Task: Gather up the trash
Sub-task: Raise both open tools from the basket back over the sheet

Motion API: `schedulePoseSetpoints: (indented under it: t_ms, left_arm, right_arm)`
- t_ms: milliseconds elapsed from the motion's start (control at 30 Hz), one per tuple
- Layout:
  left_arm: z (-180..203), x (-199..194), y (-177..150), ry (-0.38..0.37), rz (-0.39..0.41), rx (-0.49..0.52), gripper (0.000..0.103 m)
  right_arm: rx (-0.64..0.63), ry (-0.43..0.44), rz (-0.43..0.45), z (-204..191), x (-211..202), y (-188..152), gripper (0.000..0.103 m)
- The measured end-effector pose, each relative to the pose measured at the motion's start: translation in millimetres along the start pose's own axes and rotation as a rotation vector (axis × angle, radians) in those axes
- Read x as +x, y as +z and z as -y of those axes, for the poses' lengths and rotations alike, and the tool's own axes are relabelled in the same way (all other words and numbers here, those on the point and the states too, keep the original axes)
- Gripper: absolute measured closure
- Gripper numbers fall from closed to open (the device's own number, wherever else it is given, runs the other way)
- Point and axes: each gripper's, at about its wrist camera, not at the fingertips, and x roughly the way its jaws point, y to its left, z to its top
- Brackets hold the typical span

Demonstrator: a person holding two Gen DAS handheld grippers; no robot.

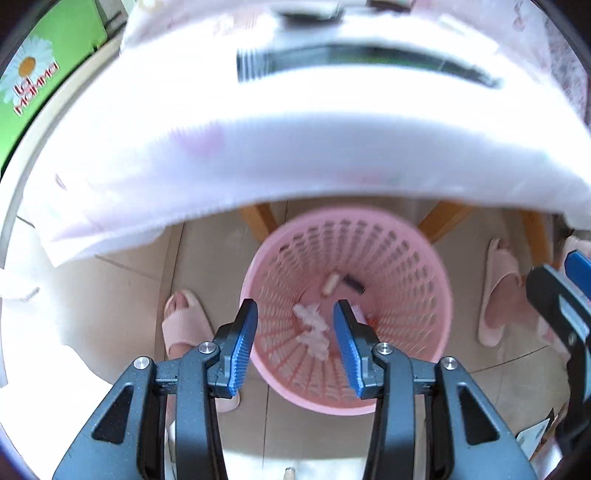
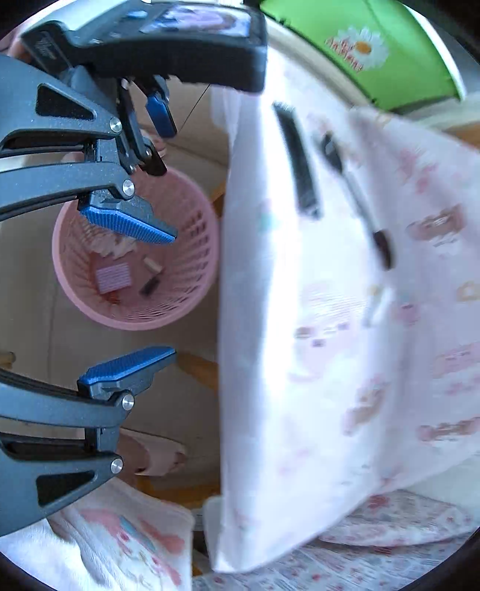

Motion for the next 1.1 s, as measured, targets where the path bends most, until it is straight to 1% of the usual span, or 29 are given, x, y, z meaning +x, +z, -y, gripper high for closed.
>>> schedulePoseSetpoints:
  t_ms: [100, 200, 233, 300, 333, 367, 400, 433, 467, 500, 533, 600, 633, 667, 700, 733, 767, 833, 867, 933, 1000, 1067, 1100]
  left_arm:
    - [1.2, -17.0, 4.0, -0.010, 0.050, 0.010, 0.062]
    - [1.1, -32.8, 4.3, -0.020, 0.094, 0.003, 0.062]
    - [0.2, -38.3, 4.0, -0.027, 0.108, -0.006, 0.062]
    - [-2.9, -48.4, 4.5, -0.046, 0.138, -0.034, 0.061]
    - [-4.6, -53.5, 5.0, -0.051, 0.155, -0.044, 0.058]
    - [-6.4, -58.9, 5.2, -0.046, 0.176, -0.048, 0.053]
    - [-5.8, -64.2, 5.8, -0.023, 0.205, -0.048, 0.049]
    - [-6.0, -70.0, 6.7, 0.009, 0.236, -0.045, 0.042]
    - [-5.2, -75.0, 6.8, 0.034, 0.268, -0.040, 0.038]
    - [-5.3, -81.2, 7.9, 0.048, 0.299, -0.038, 0.037]
    - [-6.1, -86.6, 9.0, 0.049, 0.324, -0.039, 0.034]
    - [-7.9, -96.3, 9.3, 0.015, 0.366, -0.033, 0.031]
    - [-8.8, -101.2, 8.8, 0.018, 0.389, -0.036, 0.028]
    - [-10.1, -107.2, 7.9, 0.030, 0.415, -0.047, 0.022]
    - [-11.9, -110.9, 7.2, 0.032, 0.441, -0.059, 0.018]
    - [-14.7, -115.0, 6.9, 0.022, 0.464, -0.069, 0.013]
    - [-17.5, -117.7, 7.4, 0.009, 0.483, -0.079, 0.010]
    - [-20.8, -122.0, 7.9, -0.015, 0.516, -0.100, 0.007]
    - [-22.4, -123.7, 7.2, -0.018, 0.527, -0.107, 0.004]
    - [-23.8, -125.0, 7.1, -0.011, 0.540, -0.111, 0.002]
    - [-21.2, -126.4, 6.7, 0.004, 0.511, -0.095, 0.002]
    - [-23.1, -128.6, 12.4, -0.016, 0.477, -0.071, 0.002]
    - [-23.6, -130.7, 14.6, -0.031, 0.469, -0.059, 0.002]
  right_arm:
    - [-0.006, 0.017, 0.090, 0.9, -27.0, 3.7, 0.043]
    - [0.018, 0.071, 0.167, 3.1, -47.5, 9.2, 0.043]
    - [0.029, 0.083, 0.191, 4.1, -51.6, 10.0, 0.041]
    - [0.047, 0.078, 0.262, 7.1, -62.8, 14.2, 0.032]
    - [0.046, 0.062, 0.298, 8.9, -67.5, 14.6, 0.027]
    - [0.039, 0.044, 0.335, 10.9, -73.2, 15.0, 0.023]
    - [0.030, 0.030, 0.362, 11.2, -76.1, 16.7, 0.020]
    - [0.023, 0.011, 0.385, 12.4, -78.6, 18.7, 0.014]
    - [0.016, -0.009, 0.401, 13.2, -80.9, 21.3, 0.014]
    - [0.013, -0.029, 0.412, 14.4, -83.3, 22.8, 0.014]
    - [0.011, -0.051, 0.421, 14.3, -85.8, 26.2, 0.014]
    - [-0.001, -0.096, 0.446, 17.2, -92.1, 29.0, 0.014]
    - [-0.013, -0.122, 0.458, 18.7, -95.5, 29.5, 0.014]
    - [-0.029, -0.141, 0.469, 20.2, -97.6, 30.5, 0.014]
    - [-0.042, -0.149, 0.474, 21.8, -99.1, 31.0, 0.014]
    - [-0.055, -0.151, 0.472, 22.7, -100.7, 33.0, 0.014]
    - [-0.062, -0.149, 0.470, 24.3, -102.0, 34.2, 0.014]
    - [-0.063, -0.144, 0.467, 26.1, -103.7, 35.1, 0.014]
    - [-0.063, -0.145, 0.466, 26.6, -103.9, 34.8, 0.014]
    - [-0.070, -0.147, 0.470, 26.0, -104.1, 33.8, 0.014]
    - [-0.090, -0.112, 0.456, 24.8, -102.8, 34.7, 0.014]
    - [-0.118, -0.033, 0.415, 22.5, -99.7, 39.5, 0.014]
    - [-0.136, 0.024, 0.377, 22.6, -97.7, 45.6, 0.014]
